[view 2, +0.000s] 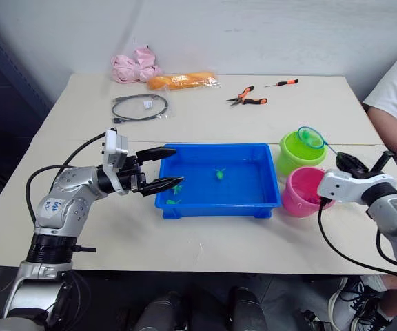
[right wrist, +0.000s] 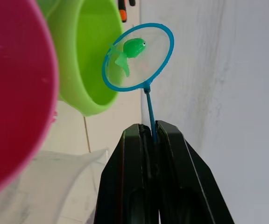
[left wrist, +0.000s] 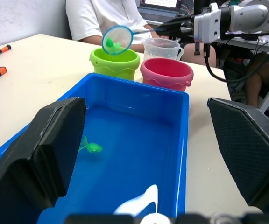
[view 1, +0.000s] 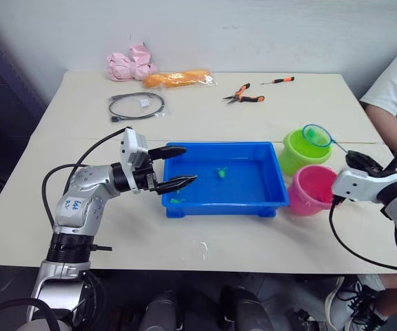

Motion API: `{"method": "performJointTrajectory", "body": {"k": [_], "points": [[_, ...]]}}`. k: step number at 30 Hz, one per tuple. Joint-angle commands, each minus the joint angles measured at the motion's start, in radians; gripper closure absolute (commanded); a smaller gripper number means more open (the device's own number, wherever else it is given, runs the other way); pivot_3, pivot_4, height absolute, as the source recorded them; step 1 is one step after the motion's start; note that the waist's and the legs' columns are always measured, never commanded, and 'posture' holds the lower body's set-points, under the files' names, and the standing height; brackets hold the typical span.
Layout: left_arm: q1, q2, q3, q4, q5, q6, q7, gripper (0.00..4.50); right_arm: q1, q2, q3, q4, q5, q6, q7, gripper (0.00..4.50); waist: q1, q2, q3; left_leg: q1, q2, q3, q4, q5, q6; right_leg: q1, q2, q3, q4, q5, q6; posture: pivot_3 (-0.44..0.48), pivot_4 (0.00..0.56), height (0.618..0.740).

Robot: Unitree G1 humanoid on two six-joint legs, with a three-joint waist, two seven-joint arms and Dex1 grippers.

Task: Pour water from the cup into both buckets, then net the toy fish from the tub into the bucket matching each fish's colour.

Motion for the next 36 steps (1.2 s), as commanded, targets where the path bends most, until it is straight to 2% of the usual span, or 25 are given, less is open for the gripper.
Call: {"method": "performJointTrajectory", "body": {"k": [1,7,10,16,19,21,32,36], "points": [[0.001,0.000,0.011,-0.044,-0.013,-0.011,0.004,0.04,0.010,0.000,-0.052,-0.039,-0.004,0.005,0.001,4.50,0.000,0.000,0.000,0.000,0.000,0.000,0.000,0.000,0.000,0.000,0.000,0.000,0.000,0.000,0.000,0.000,0.150,0.740],[-0.003,0.000,0.005,-0.038,-0.010,-0.013,-0.002,0.04,0.021,0.006,-0.081,-0.038,0.015,0.006,0.014,4.50,0.000,0.000,0.000,0.000,0.000,0.000,0.000,0.000,0.000,0.000,0.000,0.000,0.000,0.000,0.000,0.000,0.150,0.740],[-0.005,-0.003,0.009,-0.034,-0.010,-0.013,0.004,0.04,0.012,0.001,-0.056,-0.038,0.019,-0.023,0.042,4.50,-0.001,0.000,0.000,0.000,0.000,0.000,0.000,0.000,0.000,0.000,0.000,0.000,0.001,0.000,0.000,0.000,0.150,0.740],[-0.008,-0.006,0.009,-0.031,-0.011,-0.014,0.005,0.04,0.017,-0.001,-0.064,-0.040,0.007,-0.035,0.035,4.50,-0.002,0.000,0.000,0.001,0.000,0.000,0.000,0.001,0.000,0.000,0.000,0.001,0.002,0.000,0.000,0.000,0.150,0.740],[-0.008,-0.006,0.011,-0.029,-0.010,-0.015,0.007,0.04,0.001,-0.003,-0.120,0.008,0.008,0.004,-0.005,4.50,-0.002,0.000,0.000,0.001,0.000,0.000,0.000,0.001,0.000,0.000,0.000,0.001,0.002,0.000,0.000,0.000,0.150,0.740],[-0.005,-0.010,0.013,-0.032,-0.014,-0.012,0.011,0.04,0.022,-0.008,-0.088,-0.018,0.011,-0.035,0.029,4.50,0.000,0.000,0.000,0.001,-0.001,0.000,0.000,0.001,0.000,0.000,-0.001,0.001,0.002,0.000,0.000,0.000,0.150,0.740],[-0.004,-0.015,0.004,-0.035,-0.009,-0.017,0.008,0.04,0.028,0.013,-0.126,-0.010,0.012,-0.005,0.023,4.50,-0.005,0.000,0.000,0.001,-0.001,0.000,0.000,0.002,0.000,0.000,0.000,0.001,0.003,0.000,0.000,0.000,0.150,0.740],[-0.001,-0.015,0.004,-0.038,-0.011,-0.014,0.009,0.04,0.020,0.029,-0.139,-0.030,0.078,-0.036,0.046,4.50,-0.005,0.000,0.000,0.001,-0.001,0.000,0.000,0.002,0.000,0.000,-0.001,0.001,0.003,0.000,0.000,0.000,0.150,0.740]]}}
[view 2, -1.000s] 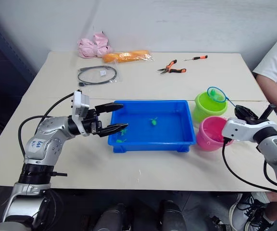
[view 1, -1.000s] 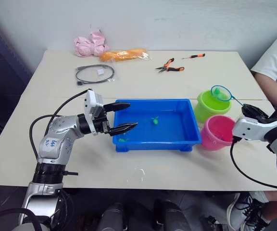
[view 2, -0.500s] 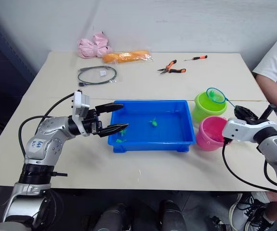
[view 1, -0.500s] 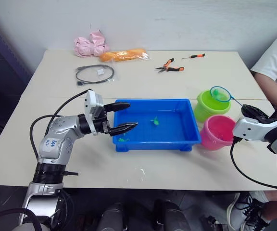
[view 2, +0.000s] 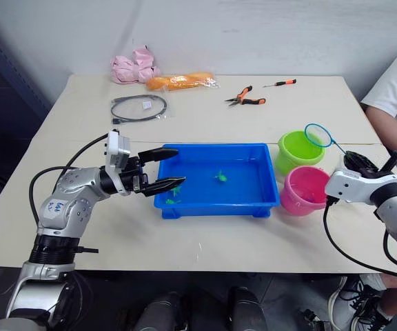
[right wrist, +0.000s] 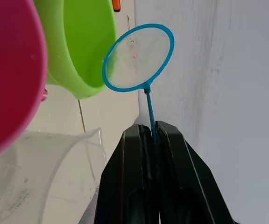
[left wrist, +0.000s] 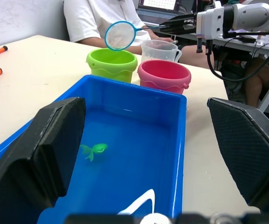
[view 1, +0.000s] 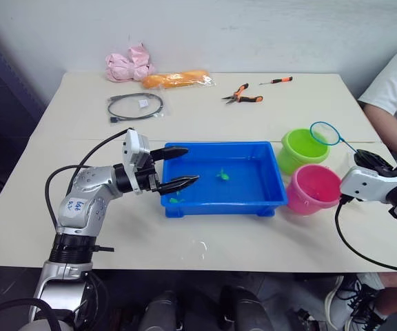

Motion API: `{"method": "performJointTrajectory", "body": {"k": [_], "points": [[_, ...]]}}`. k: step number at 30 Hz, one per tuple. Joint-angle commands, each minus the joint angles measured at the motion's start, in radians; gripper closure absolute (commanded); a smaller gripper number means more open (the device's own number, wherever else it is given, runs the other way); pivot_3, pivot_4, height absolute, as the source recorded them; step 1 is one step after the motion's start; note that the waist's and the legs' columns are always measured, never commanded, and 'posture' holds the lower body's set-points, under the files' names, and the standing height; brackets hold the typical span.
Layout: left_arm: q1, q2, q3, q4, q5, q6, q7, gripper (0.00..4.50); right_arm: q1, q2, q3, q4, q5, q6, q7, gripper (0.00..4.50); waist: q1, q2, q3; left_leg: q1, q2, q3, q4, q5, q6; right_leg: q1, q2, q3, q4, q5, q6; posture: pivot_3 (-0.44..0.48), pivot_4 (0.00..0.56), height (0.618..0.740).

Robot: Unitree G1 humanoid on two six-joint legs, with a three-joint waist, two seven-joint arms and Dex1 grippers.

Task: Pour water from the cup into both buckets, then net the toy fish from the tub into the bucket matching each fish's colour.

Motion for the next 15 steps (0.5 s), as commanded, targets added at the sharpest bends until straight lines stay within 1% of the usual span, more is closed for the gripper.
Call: {"method": "performJointTrajectory", "body": {"k": [1,4,5,6,8,10,11,12,14,15], "points": [[-0.002,0.002,0.009,-0.037,-0.010,-0.015,-0.002,0.04,-0.014,0.043,-0.062,-0.073,0.134,-0.022,0.041,4.50,-0.001,0.000,0.000,0.000,0.000,0.000,0.000,0.000,0.000,0.000,0.000,0.000,0.000,0.000,0.000,0.000,0.150,0.740],[0.002,0.006,0.017,-0.039,-0.010,-0.018,0.002,0.04,-0.030,0.117,-0.094,-0.159,0.377,0.057,0.185,4.50,-0.005,0.000,0.000,0.000,0.000,-0.001,0.000,0.000,-0.001,0.000,0.001,0.000,0.000,0.000,0.000,0.000,0.150,0.740],[0.006,0.018,0.024,-0.037,-0.010,-0.021,-0.005,0.04,-0.034,0.141,-0.104,-0.219,0.509,0.122,0.258,4.50,-0.007,0.000,0.000,0.000,0.000,-0.001,0.000,0.000,-0.001,0.000,0.001,0.000,0.000,0.000,0.000,0.000,0.150,0.740],[0.011,0.030,0.031,-0.034,-0.010,-0.024,-0.014,0.04,-0.044,0.158,-0.115,-0.272,0.605,0.181,0.303,4.50,-0.010,0.000,0.000,0.000,0.000,-0.001,0.000,0.000,-0.001,0.000,0.001,0.000,0.000,0.000,0.000,0.000,0.150,0.740],[0.021,0.058,0.046,-0.025,-0.010,-0.036,-0.034,0.04,-0.062,0.165,-0.128,-0.359,0.747,0.332,0.363,4.50,-0.014,0.000,0.000,0.000,0.000,-0.001,0.000,0.000,-0.001,0.000,0.001,0.000,0.001,0.000,0.000,0.000,0.150,0.740],[0.031,0.083,0.060,-0.018,-0.016,-0.047,-0.055,0.04,-0.075,0.154,-0.119,-0.444,0.912,0.538,0.409,4.50,-0.013,0.000,0.000,0.000,0.001,-0.002,0.000,0.000,0.000,0.000,0.000,0.000,0.001,0.000,0.000,0.000,0.150,0.740],[0.037,0.095,0.065,-0.016,-0.020,-0.051,-0.066,0.04,-0.075,0.140,-0.099,-0.481,0.962,0.605,0.443,4.50,-0.013,0.000,0.000,0.000,0.001,-0.002,0.000,0.001,0.000,0.000,0.000,0.000,0.001,0.000,0.000,0.000,0.150,0.740],[0.042,0.104,0.069,-0.015,-0.022,-0.052,-0.076,0.04,-0.073,0.117,-0.070,-0.508,0.974,0.661,0.467,4.50,-0.013,0.000,0.000,0.000,0.001,-0.003,0.000,0.001,0.000,0.001,0.000,0.000,0.001,0.000,0.000,0.000,0.150,0.740],[0.051,0.116,0.072,-0.019,-0.024,-0.056,-0.091,0.04,-0.099,0.094,0.000,-0.533,0.952,0.752,0.461,4.50,-0.010,0.000,0.000,0.000,0.000,-0.003,0.000,0.000,0.000,0.001,-0.001,0.000,0.001,0.000,0.000,0.000,0.150,0.740],[0.058,0.123,0.076,-0.025,-0.025,-0.058,-0.097,0.04,-0.128,0.093,0.052,-0.530,0.907,0.773,0.441,4.50,-0.011,0.000,0.000,0.000,0.000,-0.004,0.000,0.000,0.001,0.001,-0.002,-0.001,0.000,0.000,0.000,0.000,0.150,0.740]]}}
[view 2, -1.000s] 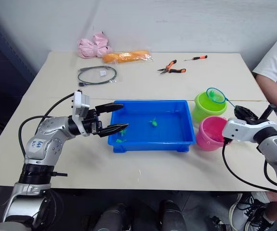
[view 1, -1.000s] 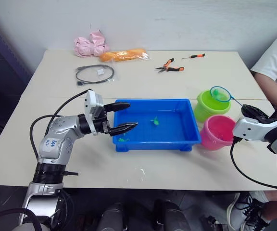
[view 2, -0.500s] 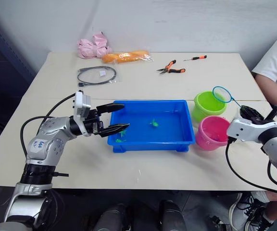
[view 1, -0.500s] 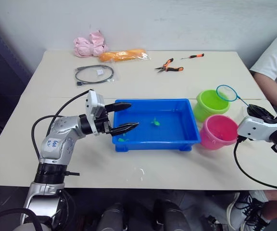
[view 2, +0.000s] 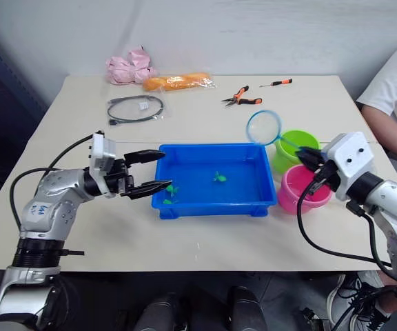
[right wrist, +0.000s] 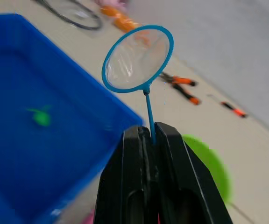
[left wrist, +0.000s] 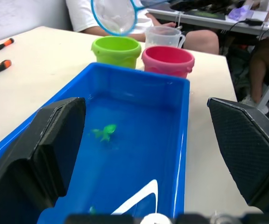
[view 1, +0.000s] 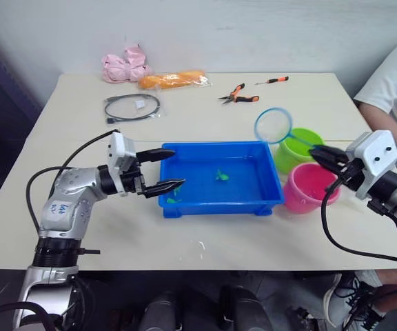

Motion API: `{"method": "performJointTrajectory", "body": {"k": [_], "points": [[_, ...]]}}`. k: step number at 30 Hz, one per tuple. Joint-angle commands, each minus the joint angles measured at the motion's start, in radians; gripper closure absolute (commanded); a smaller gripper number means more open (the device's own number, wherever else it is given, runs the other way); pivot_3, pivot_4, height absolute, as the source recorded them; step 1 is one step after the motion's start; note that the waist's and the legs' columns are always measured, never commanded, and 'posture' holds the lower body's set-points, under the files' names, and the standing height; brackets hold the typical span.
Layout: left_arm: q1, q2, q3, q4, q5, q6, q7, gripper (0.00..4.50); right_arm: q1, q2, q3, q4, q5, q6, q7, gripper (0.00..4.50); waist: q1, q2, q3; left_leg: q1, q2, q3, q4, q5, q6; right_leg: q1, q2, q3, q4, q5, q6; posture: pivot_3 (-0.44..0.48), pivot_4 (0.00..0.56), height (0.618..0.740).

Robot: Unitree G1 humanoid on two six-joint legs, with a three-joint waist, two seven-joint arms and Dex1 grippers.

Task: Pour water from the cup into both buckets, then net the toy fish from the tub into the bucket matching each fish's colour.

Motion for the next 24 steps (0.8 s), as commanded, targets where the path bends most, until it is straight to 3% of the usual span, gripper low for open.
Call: {"method": "performJointTrajectory", "body": {"k": [1,10,17,24], "points": [[0.014,0.018,0.029,-0.035,-0.024,-0.023,-0.028,0.04,-0.071,-0.006,0.121,-0.033,-0.062,0.109,-0.028,4.50,-0.001,0.000,0.000,0.000,0.000,0.000,0.000,0.000,0.000,0.000,0.000,0.000,0.000,0.000,0.000,0.000,0.150,0.740],[0.074,0.061,0.058,-0.076,-0.032,0.000,-0.031,0.04,-0.235,0.049,0.382,0.098,-0.414,0.012,-0.088,4.50,-0.005,0.000,0.000,-0.001,-0.002,0.001,0.001,0.000,0.001,-0.001,-0.002,0.000,0.001,0.000,0.000,0.000,0.150,0.740],[0.085,0.075,0.062,-0.089,-0.031,0.004,-0.027,0.04,-0.281,0.105,0.464,0.128,-0.438,0.069,0.001,4.50,-0.003,0.000,0.000,-0.002,-0.002,0.001,0.001,0.000,0.001,-0.001,-0.002,0.000,0.001,0.000,0.000,0.000,0.150,0.740],[0.093,0.078,0.064,-0.102,-0.034,0.008,-0.021,0.04,-0.288,0.126,0.445,0.115,-0.432,0.110,0.031,4.50,-0.004,0.000,0.000,-0.002,-0.002,0.001,0.001,0.000,0.001,-0.001,-0.002,0.000,0.001,0.000,0.000,0.000,0.150,0.740]]}}
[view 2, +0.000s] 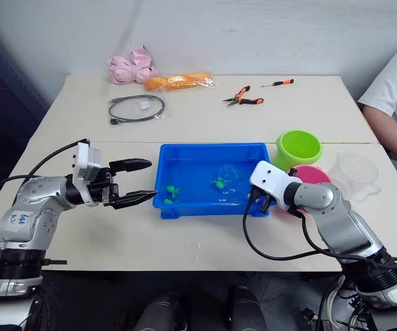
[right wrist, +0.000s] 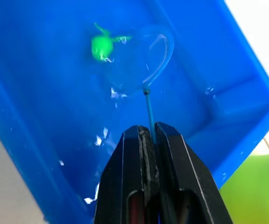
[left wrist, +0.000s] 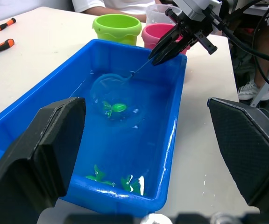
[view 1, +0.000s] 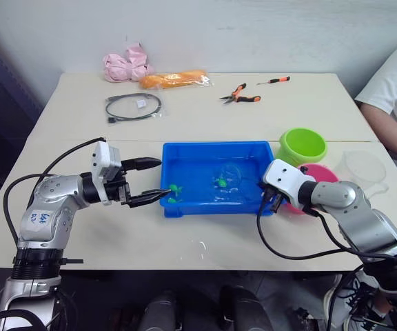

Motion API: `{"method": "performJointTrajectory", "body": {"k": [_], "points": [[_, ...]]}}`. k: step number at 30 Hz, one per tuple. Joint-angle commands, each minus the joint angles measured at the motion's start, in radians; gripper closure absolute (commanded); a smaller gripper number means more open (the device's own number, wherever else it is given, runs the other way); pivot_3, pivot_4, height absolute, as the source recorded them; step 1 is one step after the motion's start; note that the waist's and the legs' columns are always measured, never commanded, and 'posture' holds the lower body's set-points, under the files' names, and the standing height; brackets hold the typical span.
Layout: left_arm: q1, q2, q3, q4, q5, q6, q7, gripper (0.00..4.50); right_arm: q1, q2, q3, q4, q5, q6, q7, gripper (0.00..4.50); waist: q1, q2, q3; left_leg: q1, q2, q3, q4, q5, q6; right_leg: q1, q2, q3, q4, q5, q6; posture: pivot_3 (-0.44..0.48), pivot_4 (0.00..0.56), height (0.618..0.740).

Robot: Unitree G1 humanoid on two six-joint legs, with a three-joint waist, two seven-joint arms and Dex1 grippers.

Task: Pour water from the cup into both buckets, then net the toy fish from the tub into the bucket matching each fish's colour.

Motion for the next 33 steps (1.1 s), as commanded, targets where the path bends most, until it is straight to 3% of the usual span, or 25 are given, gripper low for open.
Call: {"method": "performJointTrajectory", "body": {"k": [1,4,12,17,26,33], "points": [[0.008,0.011,0.027,-0.042,-0.026,0.000,0.004,0.04,-0.026,-0.001,-0.023,-0.026,-0.020,-0.009,0.012,4.50,0.000,0.000,0.000,0.000,0.000,0.000,0.000,0.000,0.000,0.000,0.000,0.000,0.000,0.000,0.000,0.000,0.150,0.740],[0.010,0.007,0.026,-0.044,-0.026,-0.001,0.007,0.04,-0.032,0.023,-0.032,-0.020,-0.004,0.028,0.019,4.50,0.000,0.000,0.000,0.000,0.000,0.000,0.000,0.000,0.000,0.000,0.000,0.000,0.000,0.000,0.000,0.000,0.150,0.740],[0.000,0.009,0.028,-0.024,-0.022,-0.013,0.004,0.04,-0.080,0.126,-0.099,-0.086,0.242,0.416,0.101,4.50,-0.001,0.000,0.000,0.000,0.001,0.000,0.000,0.000,0.000,0.000,0.000,0.000,0.000,0.000,0.000,0.000,0.150,0.740],[0.010,0.009,0.032,-0.030,-0.023,-0.014,0.007,0.04,-0.129,0.189,-0.235,-0.089,0.372,0.606,0.072,4.50,-0.001,0.000,0.000,0.000,0.000,-0.001,0.000,0.000,0.000,0.000,0.000,0.000,0.000,0.000,0.000,0.000,0.150,0.740],[-0.007,-0.012,0.017,-0.024,-0.019,-0.020,0.010,0.04,-0.169,0.139,-0.455,-0.061,0.540,0.731,0.090,4.50,0.000,0.000,0.000,-0.001,0.000,-0.001,0.000,-0.001,0.001,0.000,-0.001,0.000,0.000,0.000,0.000,0.000,0.150,0.740],[-0.073,-0.063,-0.009,-0.021,-0.029,-0.001,0.019,0.04,-0.082,0.044,-0.620,-0.096,0.667,0.770,0.130,4.50,0.003,0.000,0.000,-0.001,-0.001,-0.001,0.000,-0.001,0.001,0.000,-0.001,0.000,-0.001,0.000,0.000,0.000,0.150,0.740]]}}
